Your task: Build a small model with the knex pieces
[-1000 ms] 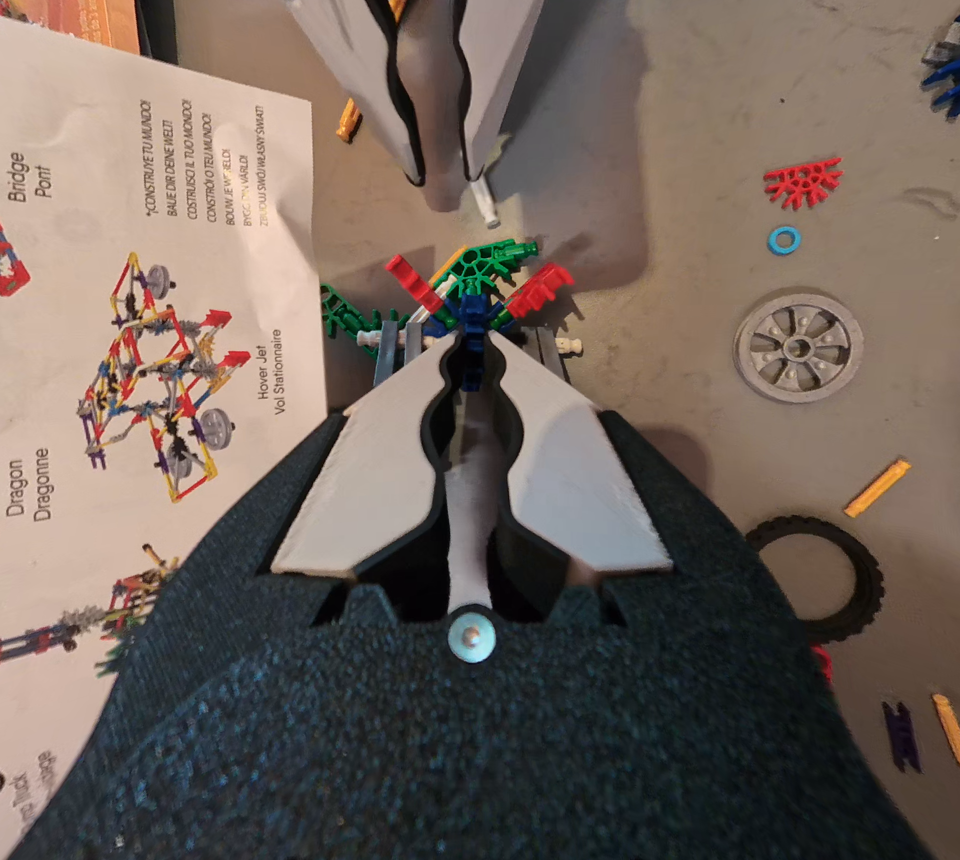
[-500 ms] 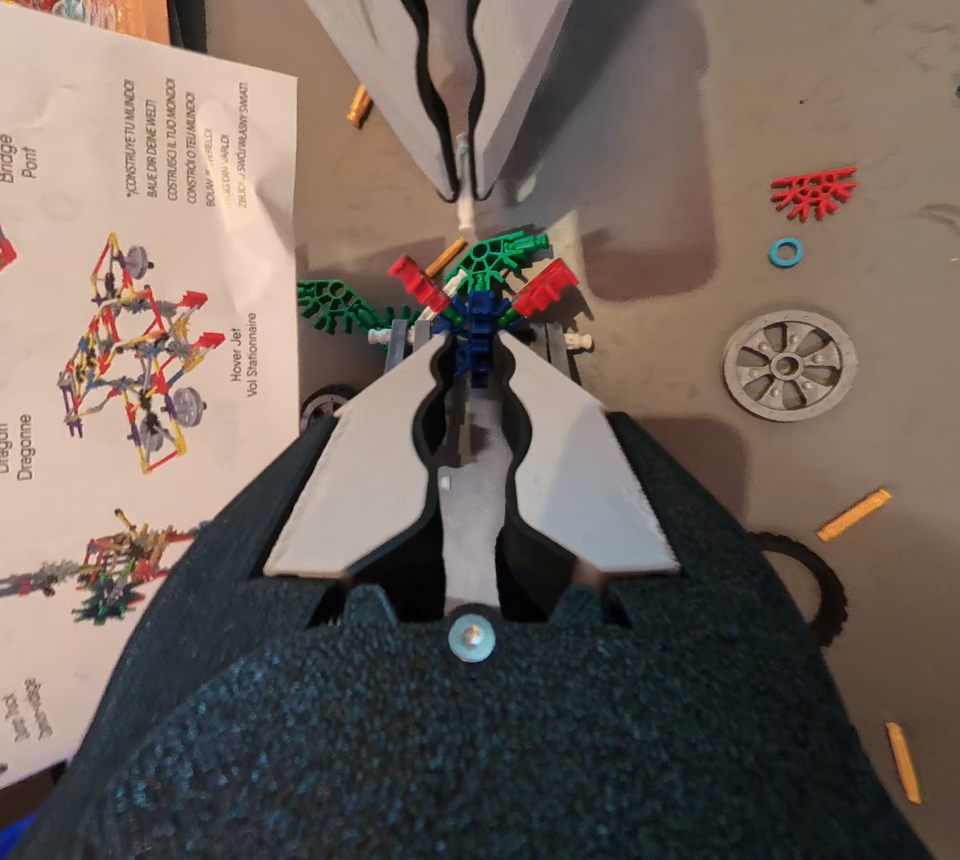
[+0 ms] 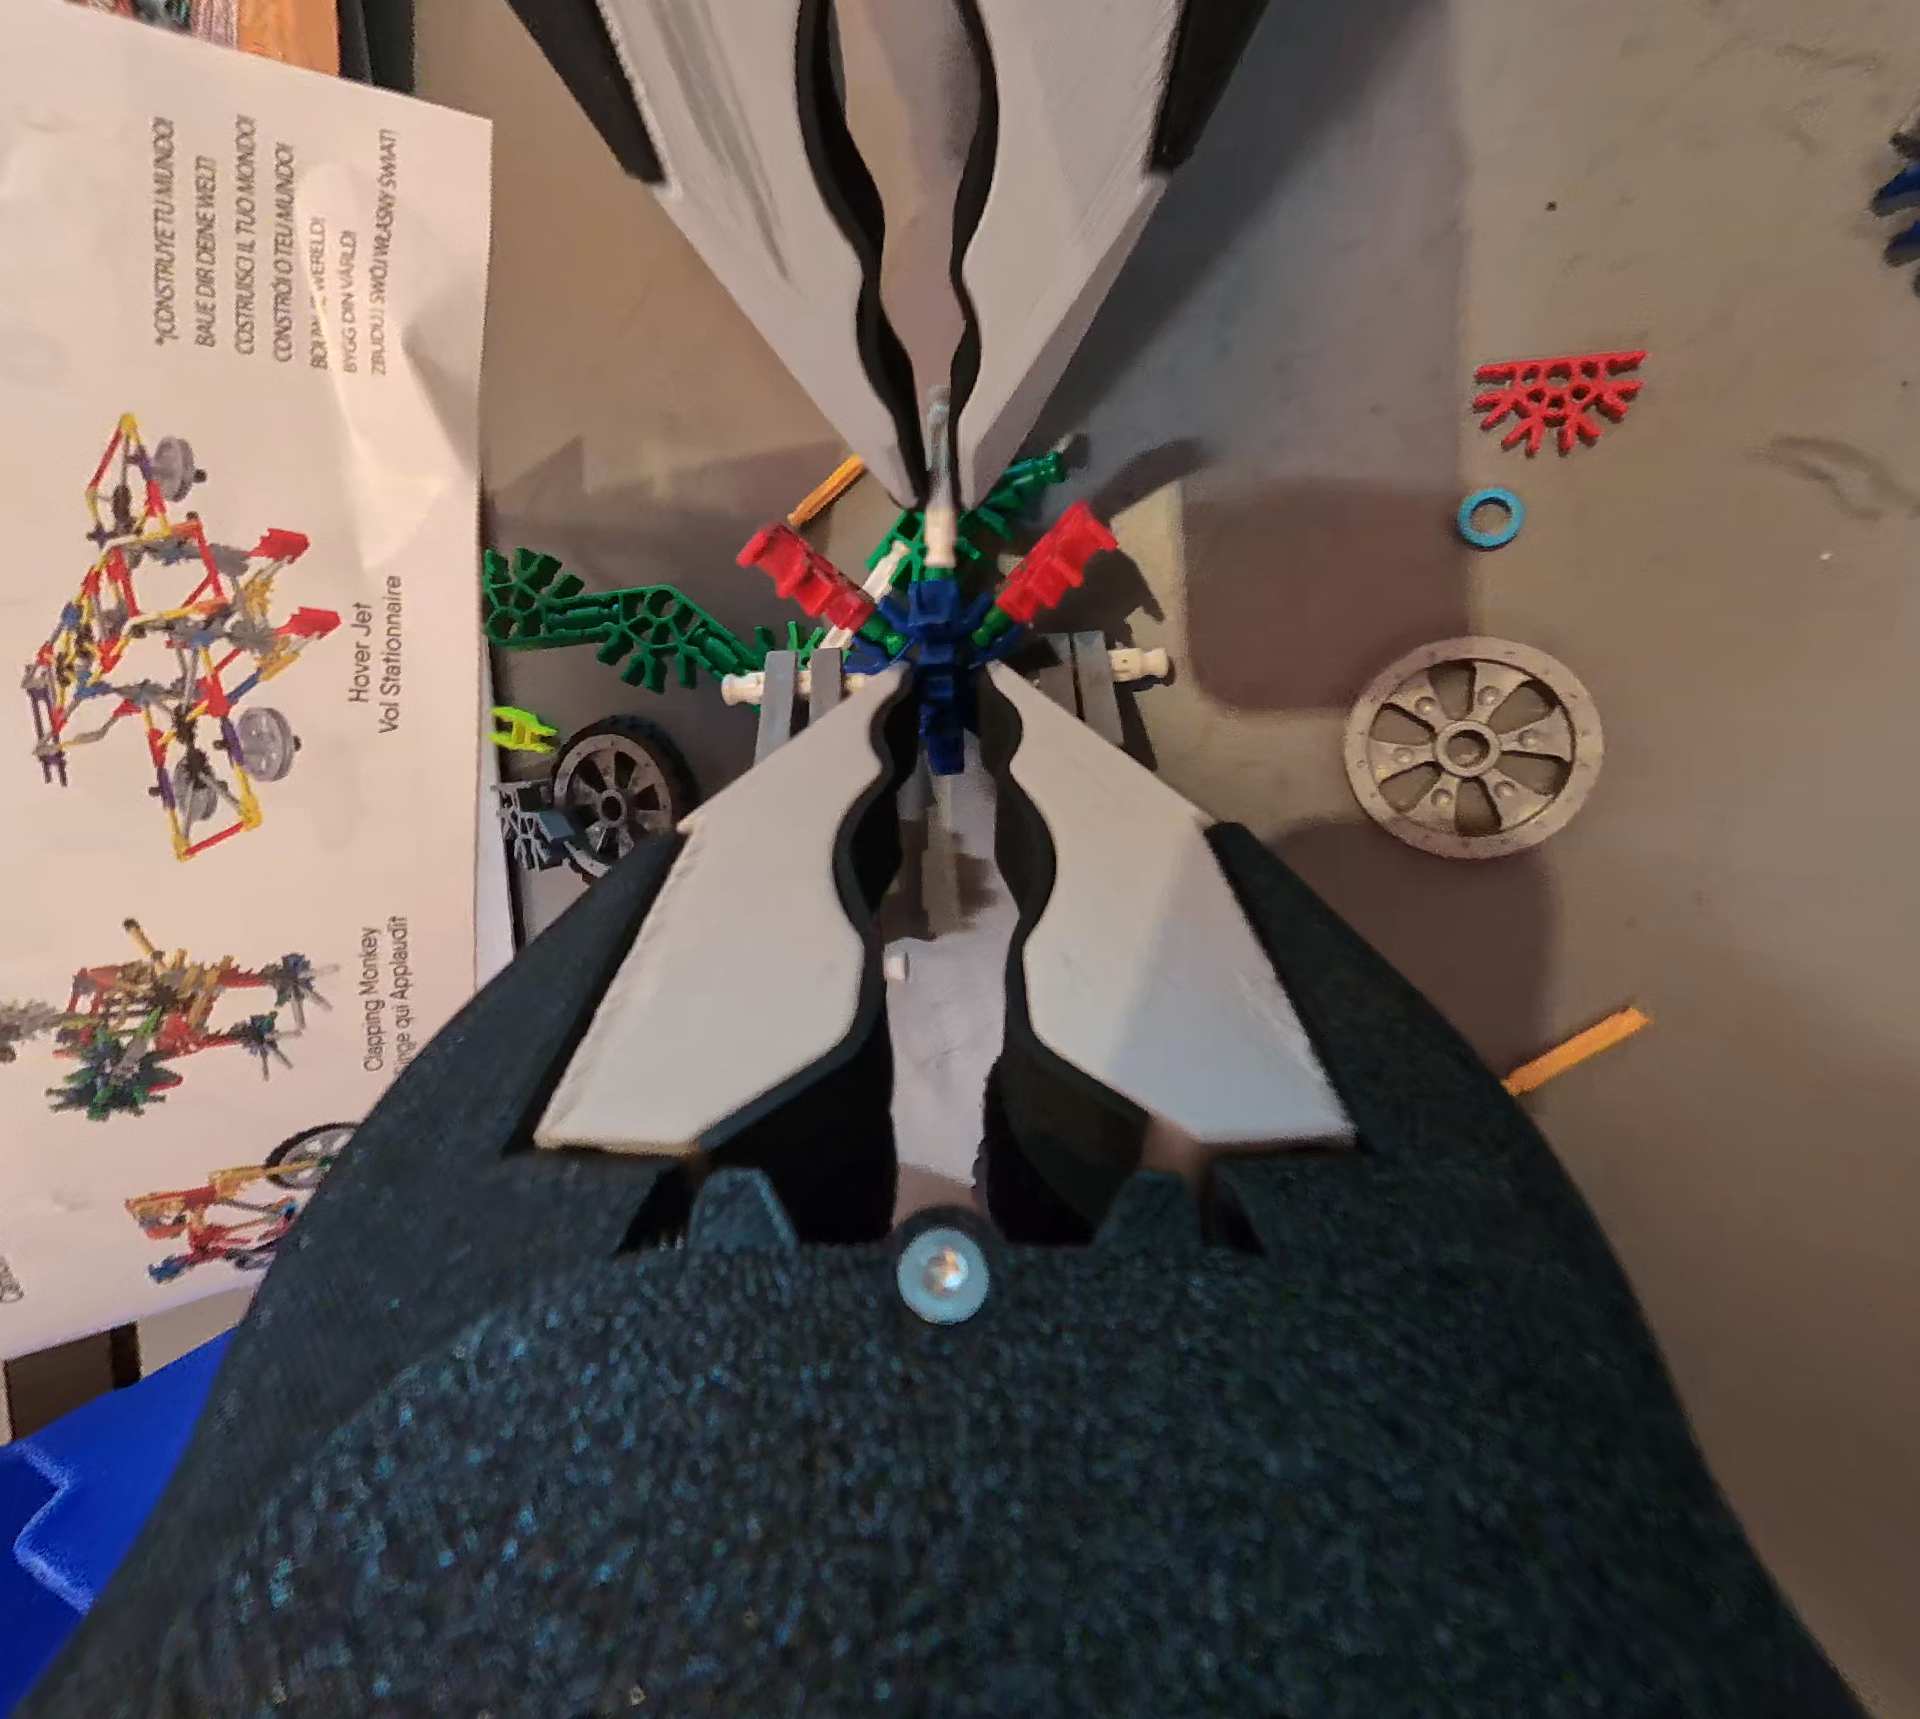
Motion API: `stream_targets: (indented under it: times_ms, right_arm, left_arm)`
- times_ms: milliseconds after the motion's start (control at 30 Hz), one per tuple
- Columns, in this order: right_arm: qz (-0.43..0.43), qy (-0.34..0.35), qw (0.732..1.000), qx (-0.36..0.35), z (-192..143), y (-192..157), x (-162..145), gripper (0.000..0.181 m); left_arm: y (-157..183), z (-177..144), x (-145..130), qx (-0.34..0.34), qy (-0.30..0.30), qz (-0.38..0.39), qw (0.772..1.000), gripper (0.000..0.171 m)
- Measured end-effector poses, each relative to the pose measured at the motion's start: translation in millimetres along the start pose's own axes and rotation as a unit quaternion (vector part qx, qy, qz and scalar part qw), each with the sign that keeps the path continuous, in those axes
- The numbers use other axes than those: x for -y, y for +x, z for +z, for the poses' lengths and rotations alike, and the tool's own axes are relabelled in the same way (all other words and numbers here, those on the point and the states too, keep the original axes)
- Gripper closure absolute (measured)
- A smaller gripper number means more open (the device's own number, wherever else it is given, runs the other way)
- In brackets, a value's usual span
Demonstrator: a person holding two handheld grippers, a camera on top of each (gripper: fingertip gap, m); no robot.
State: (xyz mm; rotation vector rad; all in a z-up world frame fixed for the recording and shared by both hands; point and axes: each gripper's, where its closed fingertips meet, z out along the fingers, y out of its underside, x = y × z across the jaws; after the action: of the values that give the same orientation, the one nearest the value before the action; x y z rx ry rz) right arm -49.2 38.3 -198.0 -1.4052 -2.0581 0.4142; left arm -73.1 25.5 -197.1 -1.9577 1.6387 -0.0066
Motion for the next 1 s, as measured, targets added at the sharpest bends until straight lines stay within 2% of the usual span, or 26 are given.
stream_targets:
  times_ms: [267, 433, 867, 1000]
  right_arm:
    - [0.031, 0.004, 0.999, 0.015, 5, -2, 1, 0.177]
    - [0.070, 0.020, 0.996, 0.050, 4, -6, 1, 0.177]
    - [0.027, 0.001, 0.999, 0.047, -18, -10, 2, 0.178]
    - [0.012, -0.008, 0.999, 0.037, -13, -13, 4, 0.177]
  left_arm:
    - [2, 2, 4, 0.022, 0.000, 0.009, 1.000, 0.165]
    - [4, 1, 5, 0.035, -0.001, 0.024, 0.999, 0.165]
    - [10, 2, 11, 0.045, 0.004, 0.036, 0.998, 0.165]
    - [11, 2, 13, 0.045, 0.007, 0.033, 0.998, 0.165]
